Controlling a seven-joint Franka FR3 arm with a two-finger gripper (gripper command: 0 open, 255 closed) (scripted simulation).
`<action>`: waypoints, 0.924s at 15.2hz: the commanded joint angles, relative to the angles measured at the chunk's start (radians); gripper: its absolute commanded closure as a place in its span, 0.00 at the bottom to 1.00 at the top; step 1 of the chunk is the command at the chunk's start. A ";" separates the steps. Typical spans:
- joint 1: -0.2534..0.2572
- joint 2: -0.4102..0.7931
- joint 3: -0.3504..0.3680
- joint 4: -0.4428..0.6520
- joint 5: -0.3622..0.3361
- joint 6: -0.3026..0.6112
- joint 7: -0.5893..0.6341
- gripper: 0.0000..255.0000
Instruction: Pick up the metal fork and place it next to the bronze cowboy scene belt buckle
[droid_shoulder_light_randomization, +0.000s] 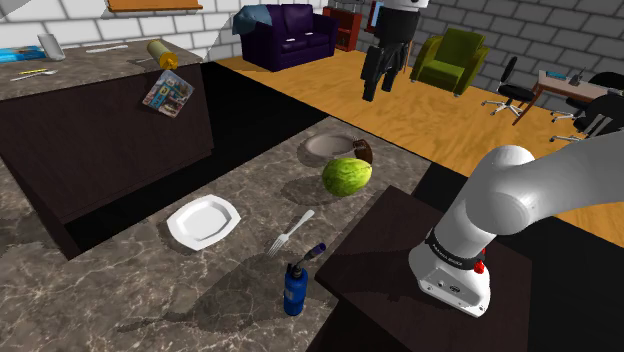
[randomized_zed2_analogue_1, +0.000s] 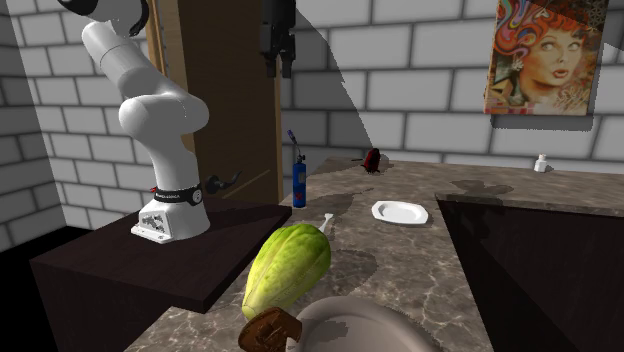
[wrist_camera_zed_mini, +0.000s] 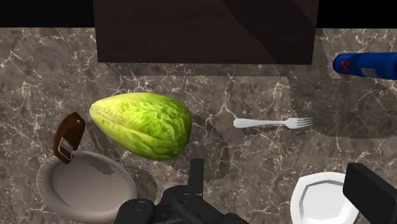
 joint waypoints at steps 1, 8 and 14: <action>0.000 0.000 0.000 0.000 0.000 0.000 0.000 0.00; -0.047 -0.068 0.171 -0.238 0.101 0.208 0.355 0.00; -0.085 -0.022 0.354 -0.365 0.203 0.412 0.665 0.00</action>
